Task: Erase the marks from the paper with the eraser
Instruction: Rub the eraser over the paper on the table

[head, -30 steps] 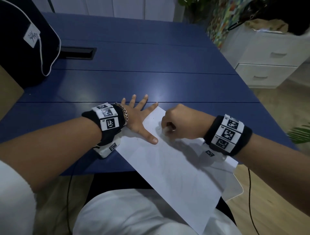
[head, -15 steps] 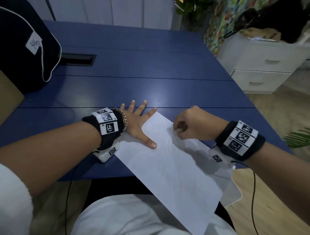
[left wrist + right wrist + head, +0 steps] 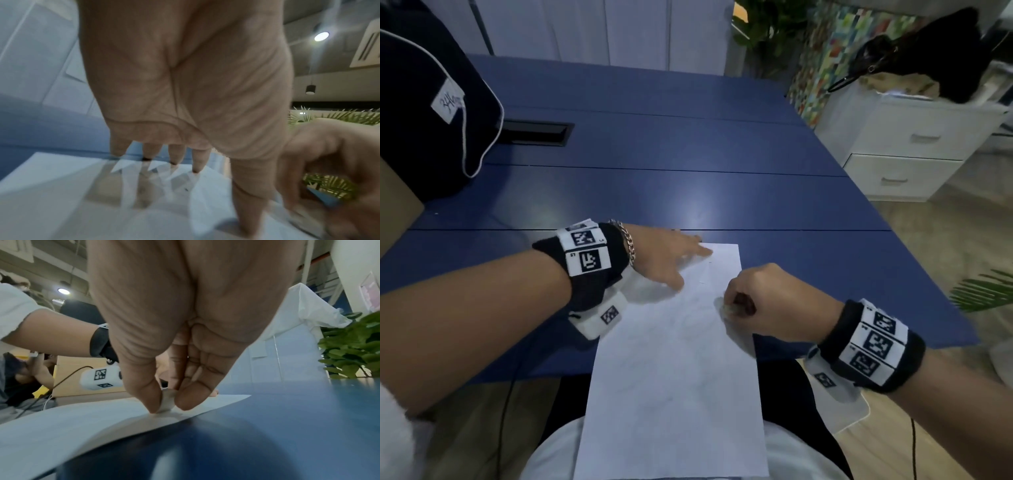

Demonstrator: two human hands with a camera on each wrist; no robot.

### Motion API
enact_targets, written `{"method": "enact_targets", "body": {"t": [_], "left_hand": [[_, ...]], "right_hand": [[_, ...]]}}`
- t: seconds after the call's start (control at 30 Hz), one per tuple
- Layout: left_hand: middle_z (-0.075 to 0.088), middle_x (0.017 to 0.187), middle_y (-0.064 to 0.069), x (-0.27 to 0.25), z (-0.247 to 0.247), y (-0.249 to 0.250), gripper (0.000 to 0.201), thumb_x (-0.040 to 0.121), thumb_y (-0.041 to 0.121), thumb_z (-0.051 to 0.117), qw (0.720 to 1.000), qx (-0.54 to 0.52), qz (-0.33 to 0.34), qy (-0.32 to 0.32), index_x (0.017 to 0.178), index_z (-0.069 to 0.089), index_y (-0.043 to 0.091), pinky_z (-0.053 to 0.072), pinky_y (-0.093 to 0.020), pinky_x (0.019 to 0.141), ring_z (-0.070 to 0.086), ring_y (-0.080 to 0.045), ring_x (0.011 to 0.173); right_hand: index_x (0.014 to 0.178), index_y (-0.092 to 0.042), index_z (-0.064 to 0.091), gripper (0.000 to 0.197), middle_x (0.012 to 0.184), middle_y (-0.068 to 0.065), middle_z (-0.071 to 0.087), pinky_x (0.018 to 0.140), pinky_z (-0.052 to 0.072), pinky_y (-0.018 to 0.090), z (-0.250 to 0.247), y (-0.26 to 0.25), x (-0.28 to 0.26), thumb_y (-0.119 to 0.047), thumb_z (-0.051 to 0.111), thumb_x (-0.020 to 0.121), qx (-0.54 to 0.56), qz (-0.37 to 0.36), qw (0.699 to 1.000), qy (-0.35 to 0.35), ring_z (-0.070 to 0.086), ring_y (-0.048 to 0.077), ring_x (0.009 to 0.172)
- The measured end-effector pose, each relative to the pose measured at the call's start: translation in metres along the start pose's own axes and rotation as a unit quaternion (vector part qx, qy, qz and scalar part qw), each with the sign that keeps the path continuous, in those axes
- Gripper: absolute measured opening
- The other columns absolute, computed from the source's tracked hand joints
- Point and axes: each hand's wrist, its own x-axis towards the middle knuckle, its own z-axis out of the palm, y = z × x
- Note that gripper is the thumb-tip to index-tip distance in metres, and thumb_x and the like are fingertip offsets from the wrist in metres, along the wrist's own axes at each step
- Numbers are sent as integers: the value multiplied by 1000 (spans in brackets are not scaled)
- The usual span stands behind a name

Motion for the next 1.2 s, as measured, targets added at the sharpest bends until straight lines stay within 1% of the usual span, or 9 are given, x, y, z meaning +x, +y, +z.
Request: {"method": "enact_targets", "body": {"t": [0.17,0.27,0.4,0.57,0.73,0.9,0.97,1.07,1.2], "left_hand": [[-26,175,11,-1,26,10,139,69,94,68,1000,19,-4,-9,167,-16,42,-7,-71,126,-21,-33,162],[-31,172,16,1,32,8,151,58,100,68,1000,15,-7,-7,164,-23,45,-12,-70,125,-27,-33,160],[-36,169,20,2,35,6,153,52,104,65,1000,4,-17,-12,161,-28,49,-14,-70,124,-33,-32,158],[-39,167,21,1,36,6,153,52,104,65,1000,0,-20,-18,159,-30,50,-16,-71,123,-34,-33,158],[-41,166,21,2,34,7,154,50,105,64,999,9,-27,-32,159,-31,50,-15,-71,123,-36,-33,157],[-43,166,18,3,32,8,155,49,105,64,999,8,-29,-40,158,-32,50,-15,-72,123,-37,-34,156],[-43,166,18,2,32,8,155,51,104,65,999,6,-30,-40,158,-32,49,-16,-71,123,-37,-33,156],[-42,166,19,1,31,9,157,51,104,65,999,6,-33,-41,159,-33,47,-16,-70,124,-36,-33,156],[-43,166,17,2,29,9,160,49,104,66,998,10,-45,-51,159,-34,44,-15,-70,124,-36,-32,156]], "right_hand": [[95,-29,78,15,84,-14,70,67,50,17,-16,6,14,-39,69,87,-4,-9,999,-52,62,6,72],[91,-26,78,11,80,-10,71,67,53,25,-25,21,38,-25,69,84,-34,16,999,-22,62,10,70],[81,-21,73,10,73,-5,68,64,51,32,-30,28,57,-19,64,83,-36,48,998,34,57,14,64],[92,-29,78,13,81,-10,70,61,40,10,-25,8,47,-24,72,82,-36,-11,997,-70,59,3,68],[88,-21,79,13,77,-5,71,68,58,38,-35,24,62,-20,66,83,-53,41,998,19,62,16,69],[77,-24,71,5,66,-10,61,56,37,13,-23,-4,46,-22,70,81,-70,-38,994,-72,51,5,58],[86,-24,76,8,73,-9,67,60,40,12,-27,5,55,-22,69,83,-70,-15,996,-56,56,7,63],[81,-21,71,7,71,-6,64,62,50,32,-32,18,66,-22,65,84,-75,43,996,6,53,14,63],[66,-15,57,18,62,-4,51,53,33,24,-14,-15,56,-17,62,83,-77,-8,997,-15,40,12,53]]}}
